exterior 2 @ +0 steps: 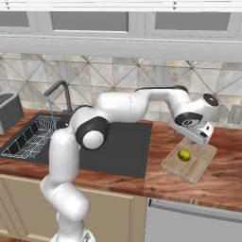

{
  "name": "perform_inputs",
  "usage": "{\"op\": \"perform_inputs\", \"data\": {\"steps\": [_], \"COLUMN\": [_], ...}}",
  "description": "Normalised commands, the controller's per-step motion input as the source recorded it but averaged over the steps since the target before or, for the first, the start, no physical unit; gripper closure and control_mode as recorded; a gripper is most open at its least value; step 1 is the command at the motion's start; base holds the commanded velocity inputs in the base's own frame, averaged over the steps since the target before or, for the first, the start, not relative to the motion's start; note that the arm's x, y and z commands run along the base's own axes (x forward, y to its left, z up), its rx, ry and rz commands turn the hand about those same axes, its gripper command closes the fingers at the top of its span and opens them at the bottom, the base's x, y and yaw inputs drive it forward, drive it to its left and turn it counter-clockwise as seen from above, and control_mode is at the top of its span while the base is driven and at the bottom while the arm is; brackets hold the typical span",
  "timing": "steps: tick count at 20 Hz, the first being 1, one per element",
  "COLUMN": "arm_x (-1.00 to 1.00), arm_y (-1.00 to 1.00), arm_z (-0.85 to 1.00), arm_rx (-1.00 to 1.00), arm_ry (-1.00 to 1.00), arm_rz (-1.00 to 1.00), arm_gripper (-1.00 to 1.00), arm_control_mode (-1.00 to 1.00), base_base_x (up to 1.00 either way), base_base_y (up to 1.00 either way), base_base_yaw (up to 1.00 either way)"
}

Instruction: Pick the pear from the sink and place it on the cutting board to airdry. Then turn off the sink faucet.

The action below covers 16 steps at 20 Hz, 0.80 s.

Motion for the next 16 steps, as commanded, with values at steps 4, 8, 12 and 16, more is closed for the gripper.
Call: {"op": "perform_inputs", "data": {"steps": [4, 8, 12, 16], "arm_x": [-0.36, -0.28, -0.33, -0.39], "arm_y": [0.52, 0.59, 0.38, 0.01], "arm_z": [0.31, 0.39, 0.63, 0.83], "arm_rx": [-0.2, -0.25, -0.2, -0.04], "arm_ry": [-0.48, -0.49, -0.42, -0.22], "arm_rz": [0.22, 0.22, 0.26, 0.32], "arm_gripper": [-1.0, -1.0, -1.0, -1.0], "arm_control_mode": [-1.0, -1.0, -1.0, -1.0], "base_base_x": [0.0, 0.0, 0.0, 0.0], "base_base_y": [0.0, 0.0, 0.0, 0.0], "base_base_yaw": [0.0, 0.0, 0.0, 0.0]}}
